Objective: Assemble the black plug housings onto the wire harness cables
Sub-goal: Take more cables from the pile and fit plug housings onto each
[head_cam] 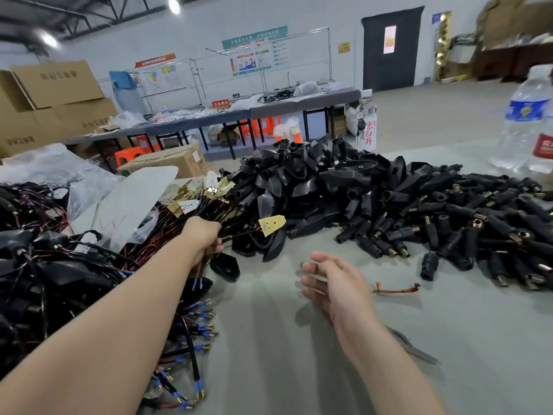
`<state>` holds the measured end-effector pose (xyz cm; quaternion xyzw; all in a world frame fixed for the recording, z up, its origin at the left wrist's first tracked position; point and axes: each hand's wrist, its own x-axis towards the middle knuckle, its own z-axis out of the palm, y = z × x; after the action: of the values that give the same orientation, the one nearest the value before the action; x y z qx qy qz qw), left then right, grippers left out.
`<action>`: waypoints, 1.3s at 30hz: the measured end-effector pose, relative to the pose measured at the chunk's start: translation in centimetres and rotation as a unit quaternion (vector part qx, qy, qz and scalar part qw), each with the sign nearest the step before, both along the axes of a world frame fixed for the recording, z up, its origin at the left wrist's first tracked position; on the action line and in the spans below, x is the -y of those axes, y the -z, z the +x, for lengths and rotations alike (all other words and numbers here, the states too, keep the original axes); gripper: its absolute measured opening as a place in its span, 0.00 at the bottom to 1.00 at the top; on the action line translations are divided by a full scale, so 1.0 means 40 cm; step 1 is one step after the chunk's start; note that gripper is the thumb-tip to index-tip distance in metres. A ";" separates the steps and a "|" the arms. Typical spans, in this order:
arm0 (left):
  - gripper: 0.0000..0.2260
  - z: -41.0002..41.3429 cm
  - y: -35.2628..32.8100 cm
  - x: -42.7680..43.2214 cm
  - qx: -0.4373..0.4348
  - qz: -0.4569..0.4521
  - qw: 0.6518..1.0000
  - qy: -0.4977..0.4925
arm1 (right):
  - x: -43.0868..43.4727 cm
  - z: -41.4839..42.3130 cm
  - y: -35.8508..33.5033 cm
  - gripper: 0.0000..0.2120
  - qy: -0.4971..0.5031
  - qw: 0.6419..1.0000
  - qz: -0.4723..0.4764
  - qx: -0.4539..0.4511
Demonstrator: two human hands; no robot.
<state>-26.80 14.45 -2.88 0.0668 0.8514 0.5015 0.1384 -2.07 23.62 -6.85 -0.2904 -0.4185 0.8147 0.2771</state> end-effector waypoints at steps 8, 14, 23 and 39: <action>0.09 0.044 0.001 -0.021 -0.114 -0.107 0.988 0.006 | 0.005 -0.002 0.007 0.12 0.010 1.000 0.012 0.004; 0.06 0.062 -0.006 -0.007 -0.033 -0.104 0.994 0.029 | 0.018 -0.006 0.009 0.12 0.009 0.999 0.030 0.008; 0.10 0.075 -0.041 0.007 -0.207 -0.220 0.953 0.014 | 0.020 -0.005 0.009 0.12 0.005 0.999 0.047 0.010; 0.13 0.640 -0.050 0.166 -0.023 0.158 0.970 0.182 | 0.195 0.129 -0.083 0.13 -0.134 0.984 0.115 -0.005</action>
<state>-1.20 7.81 -0.89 0.2532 0.7379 0.5943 0.1956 3.09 15.81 -3.55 -0.1936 -0.5432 0.7923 0.1993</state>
